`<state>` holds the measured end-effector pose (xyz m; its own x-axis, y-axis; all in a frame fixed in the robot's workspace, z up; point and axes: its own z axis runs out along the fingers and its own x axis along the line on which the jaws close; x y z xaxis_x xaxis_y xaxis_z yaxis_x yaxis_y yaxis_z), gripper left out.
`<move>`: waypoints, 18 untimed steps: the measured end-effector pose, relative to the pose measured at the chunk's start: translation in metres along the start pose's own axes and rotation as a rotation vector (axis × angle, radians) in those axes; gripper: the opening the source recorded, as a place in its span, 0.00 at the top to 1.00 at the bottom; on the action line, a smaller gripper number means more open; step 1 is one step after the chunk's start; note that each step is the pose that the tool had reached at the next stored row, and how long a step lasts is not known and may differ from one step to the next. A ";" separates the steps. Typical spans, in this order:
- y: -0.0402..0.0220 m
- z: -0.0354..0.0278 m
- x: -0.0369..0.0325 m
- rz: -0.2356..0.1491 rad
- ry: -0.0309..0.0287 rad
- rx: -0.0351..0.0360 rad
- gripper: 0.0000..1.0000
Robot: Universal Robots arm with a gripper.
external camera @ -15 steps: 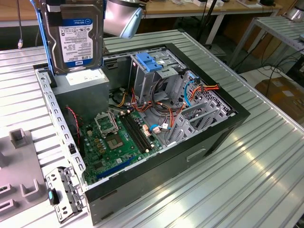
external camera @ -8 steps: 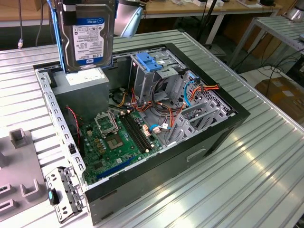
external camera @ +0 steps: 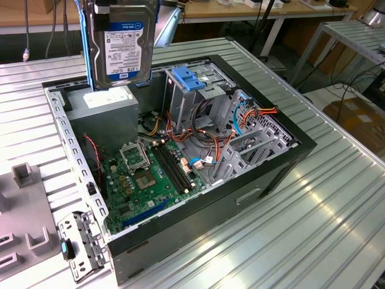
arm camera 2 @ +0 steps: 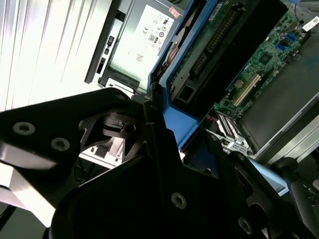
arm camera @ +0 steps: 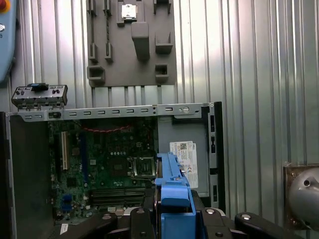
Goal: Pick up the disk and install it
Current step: 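Pick up the disk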
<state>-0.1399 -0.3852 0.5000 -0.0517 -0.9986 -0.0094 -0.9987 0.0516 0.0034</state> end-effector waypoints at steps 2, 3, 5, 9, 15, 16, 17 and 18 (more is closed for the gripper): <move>-0.0016 0.0002 0.0028 0.001 0.0001 -0.0001 0.63; -0.0019 0.0002 0.0039 0.002 0.0002 -0.0002 0.63; -0.0028 0.0004 0.0065 0.002 0.0001 -0.0001 0.63; -0.0062 0.0005 0.0084 0.004 0.0002 -0.0002 0.63; -0.0189 0.0008 0.0083 0.006 0.0001 -0.0001 0.63; -0.0203 0.0008 0.0082 0.007 0.0001 0.0000 0.63; -0.0210 0.0007 0.0083 0.007 0.0002 -0.0001 0.63; -0.0210 0.0007 0.0083 0.007 0.0001 -0.0001 0.63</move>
<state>-0.1194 -0.3945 0.4991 -0.0583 -0.9983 -0.0093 -0.9983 0.0583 0.0035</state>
